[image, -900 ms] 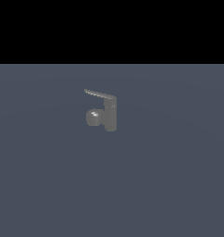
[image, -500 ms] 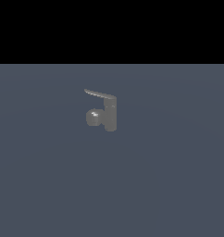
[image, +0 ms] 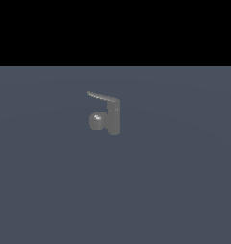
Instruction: Turn on the faucet by rotating a designated handle.
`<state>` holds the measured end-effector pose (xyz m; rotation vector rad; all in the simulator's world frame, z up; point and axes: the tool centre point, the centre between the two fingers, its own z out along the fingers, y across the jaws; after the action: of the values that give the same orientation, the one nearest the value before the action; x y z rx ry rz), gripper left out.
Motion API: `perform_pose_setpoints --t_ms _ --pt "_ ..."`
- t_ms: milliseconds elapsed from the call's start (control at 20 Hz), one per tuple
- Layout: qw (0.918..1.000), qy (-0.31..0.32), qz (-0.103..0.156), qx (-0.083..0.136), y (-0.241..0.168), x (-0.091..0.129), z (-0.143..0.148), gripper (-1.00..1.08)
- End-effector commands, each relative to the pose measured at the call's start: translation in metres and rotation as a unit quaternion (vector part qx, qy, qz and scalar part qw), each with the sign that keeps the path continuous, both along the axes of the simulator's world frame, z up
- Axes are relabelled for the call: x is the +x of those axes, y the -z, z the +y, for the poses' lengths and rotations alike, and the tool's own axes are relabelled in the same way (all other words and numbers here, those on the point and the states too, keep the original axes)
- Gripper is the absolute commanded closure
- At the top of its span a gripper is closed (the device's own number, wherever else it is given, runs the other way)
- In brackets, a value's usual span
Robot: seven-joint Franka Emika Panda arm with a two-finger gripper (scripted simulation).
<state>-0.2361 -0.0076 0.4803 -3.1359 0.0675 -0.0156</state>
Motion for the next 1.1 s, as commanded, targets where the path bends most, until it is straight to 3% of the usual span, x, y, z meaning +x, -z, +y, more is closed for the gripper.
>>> perform_pose_setpoints --t_ms 0,600,1050 --pt "1.0000 0.006 0.000 0.002 0.000 0.004 0.000 1.08" --pt "0.9954 0.091 0.007 0.030 0.008 0.054 0.008 1.08" --pt "0.9778 0.202 0.021 0.053 0.028 0.116 0.017 1.08"
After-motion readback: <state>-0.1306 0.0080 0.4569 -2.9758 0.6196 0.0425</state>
